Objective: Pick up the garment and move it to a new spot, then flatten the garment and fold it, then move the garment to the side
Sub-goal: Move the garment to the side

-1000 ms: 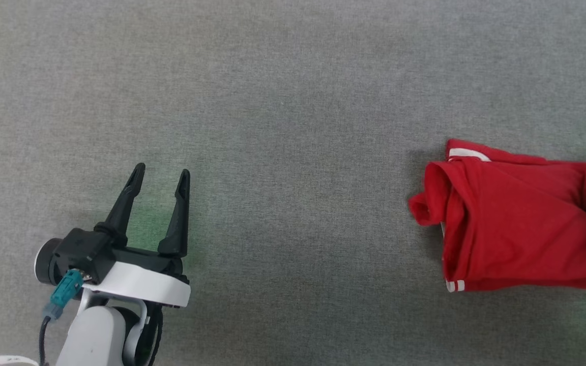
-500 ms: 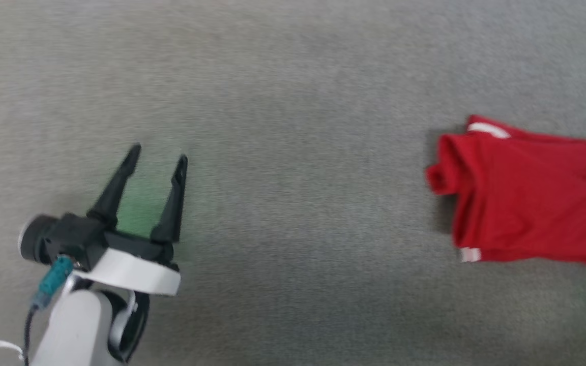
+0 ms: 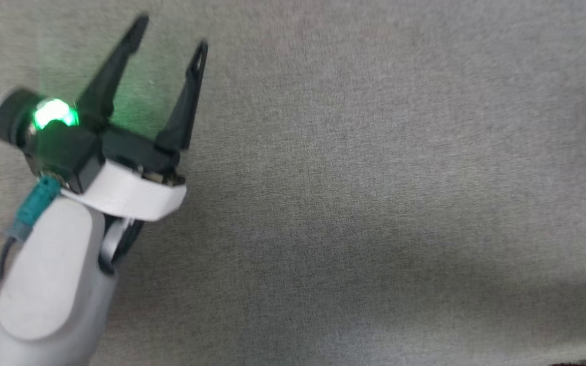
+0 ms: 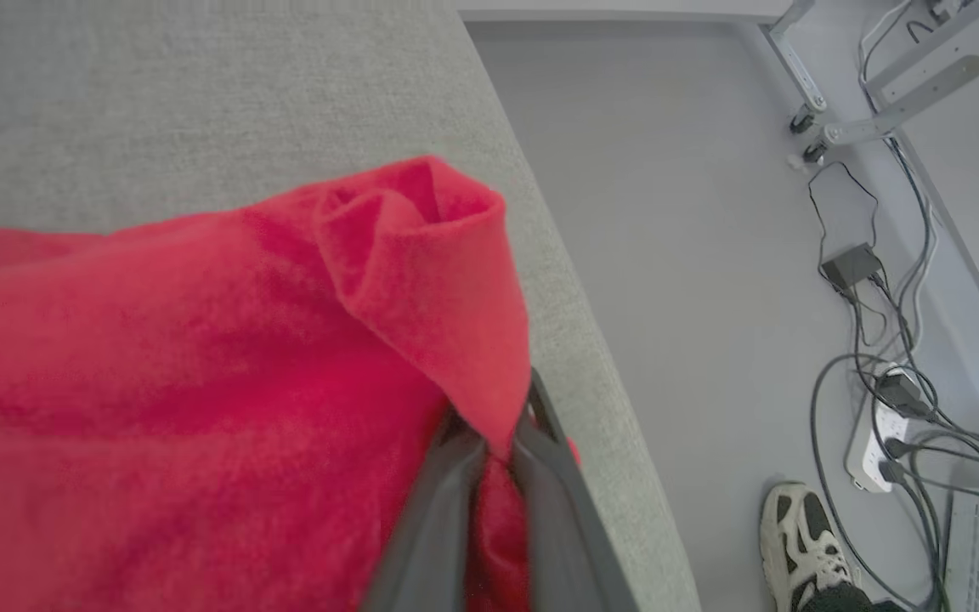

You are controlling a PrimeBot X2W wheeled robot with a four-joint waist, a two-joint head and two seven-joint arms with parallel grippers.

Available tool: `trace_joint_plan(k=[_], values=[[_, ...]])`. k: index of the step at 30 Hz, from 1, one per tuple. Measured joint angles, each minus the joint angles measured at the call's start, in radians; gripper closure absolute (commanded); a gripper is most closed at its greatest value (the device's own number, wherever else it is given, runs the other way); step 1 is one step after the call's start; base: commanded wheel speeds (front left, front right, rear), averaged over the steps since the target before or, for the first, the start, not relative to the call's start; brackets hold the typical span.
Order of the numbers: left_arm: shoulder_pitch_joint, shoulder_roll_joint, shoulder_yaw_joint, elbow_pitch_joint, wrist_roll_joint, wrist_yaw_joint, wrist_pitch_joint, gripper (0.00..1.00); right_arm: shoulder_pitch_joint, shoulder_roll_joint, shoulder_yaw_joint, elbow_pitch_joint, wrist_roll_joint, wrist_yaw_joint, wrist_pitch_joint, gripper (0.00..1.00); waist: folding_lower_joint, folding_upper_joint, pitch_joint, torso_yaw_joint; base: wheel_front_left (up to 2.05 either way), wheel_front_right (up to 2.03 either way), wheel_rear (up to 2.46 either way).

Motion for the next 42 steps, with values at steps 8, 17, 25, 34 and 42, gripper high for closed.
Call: trace_joint_plan(k=[8,17,25,34,42], values=[[-0.095,0.062,-0.033,-0.029,0.0,0.0,0.0,0.0,-0.207,-0.011,-0.022,0.202,-0.186,0.0,-0.164,1.0,0.0,0.0,0.093,-0.024,0.0,0.0,0.0],[-0.132,0.088,-0.029,-0.051,-0.003,-0.001,-0.001,0.0,-0.358,0.015,-0.018,0.368,-0.321,0.0,-0.265,1.0,0.0,0.0,0.133,-0.033,0.0,0.0,0.0],[-0.125,0.06,0.003,-0.034,0.0,-0.001,-0.001,0.0,-0.434,0.018,0.017,0.481,-0.383,0.0,-0.353,0.0,0.0,0.0,0.123,-0.023,0.0,0.0,0.0],[-0.039,0.005,0.042,0.016,-0.005,-0.001,-0.001,0.0,-0.423,0.042,0.164,0.46,-0.297,0.0,-0.443,0.0,0.0,0.0,0.048,0.002,0.0,0.0,0.0],[0.116,-0.046,0.106,0.081,-0.016,-0.001,0.0,0.0,-0.297,0.124,0.375,0.317,-0.227,0.0,-0.517,0.0,0.0,0.0,-0.092,0.03,0.0,0.0,0.0]])
